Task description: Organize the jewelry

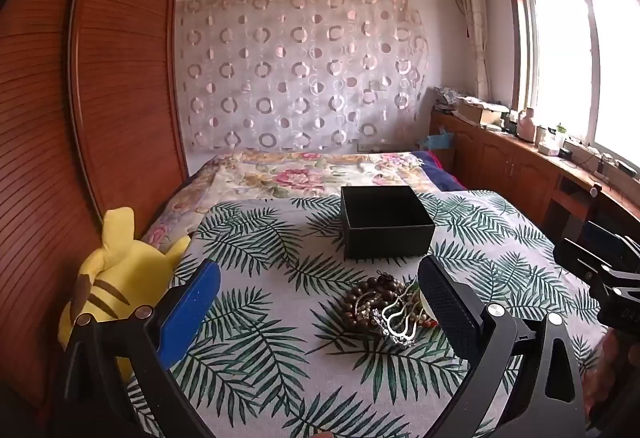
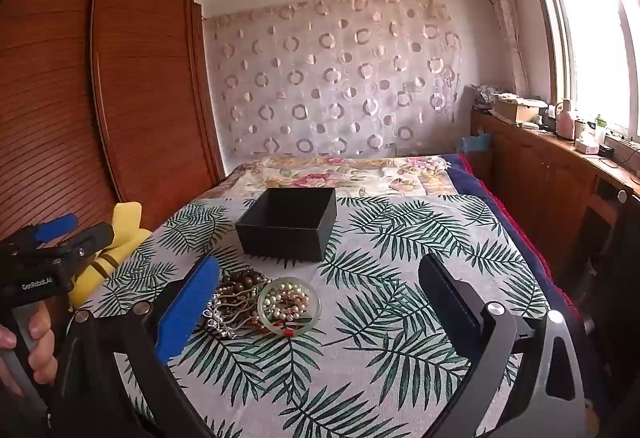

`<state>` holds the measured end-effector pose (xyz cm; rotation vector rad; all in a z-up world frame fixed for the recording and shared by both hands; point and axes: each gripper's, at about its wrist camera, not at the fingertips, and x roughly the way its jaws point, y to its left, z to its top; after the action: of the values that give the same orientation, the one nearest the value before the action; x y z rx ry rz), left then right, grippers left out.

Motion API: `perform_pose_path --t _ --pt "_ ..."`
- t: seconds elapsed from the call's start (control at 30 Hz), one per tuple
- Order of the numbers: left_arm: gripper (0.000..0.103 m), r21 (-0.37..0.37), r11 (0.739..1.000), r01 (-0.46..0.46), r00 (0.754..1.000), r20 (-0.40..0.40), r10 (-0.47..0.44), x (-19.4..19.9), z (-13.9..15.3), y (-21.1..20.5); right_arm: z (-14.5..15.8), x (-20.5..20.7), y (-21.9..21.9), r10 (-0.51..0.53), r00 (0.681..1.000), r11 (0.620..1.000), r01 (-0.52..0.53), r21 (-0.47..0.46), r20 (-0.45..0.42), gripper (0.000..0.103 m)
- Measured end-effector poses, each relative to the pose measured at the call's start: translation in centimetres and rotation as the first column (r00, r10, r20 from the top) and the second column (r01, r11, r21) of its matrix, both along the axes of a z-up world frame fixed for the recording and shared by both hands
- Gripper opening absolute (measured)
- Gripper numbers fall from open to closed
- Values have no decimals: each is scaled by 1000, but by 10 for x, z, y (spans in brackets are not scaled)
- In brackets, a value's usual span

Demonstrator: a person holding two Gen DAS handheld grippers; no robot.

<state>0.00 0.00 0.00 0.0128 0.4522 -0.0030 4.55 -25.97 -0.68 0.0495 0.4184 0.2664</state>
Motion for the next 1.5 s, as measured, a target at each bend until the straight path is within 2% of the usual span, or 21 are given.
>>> perform_pose_path --t 1.5 --pt "96 -2 1000 1 1000 11 -1 -4 -1 -1 -5 3 -2 -3 1000 1000 3 5 -9 101"
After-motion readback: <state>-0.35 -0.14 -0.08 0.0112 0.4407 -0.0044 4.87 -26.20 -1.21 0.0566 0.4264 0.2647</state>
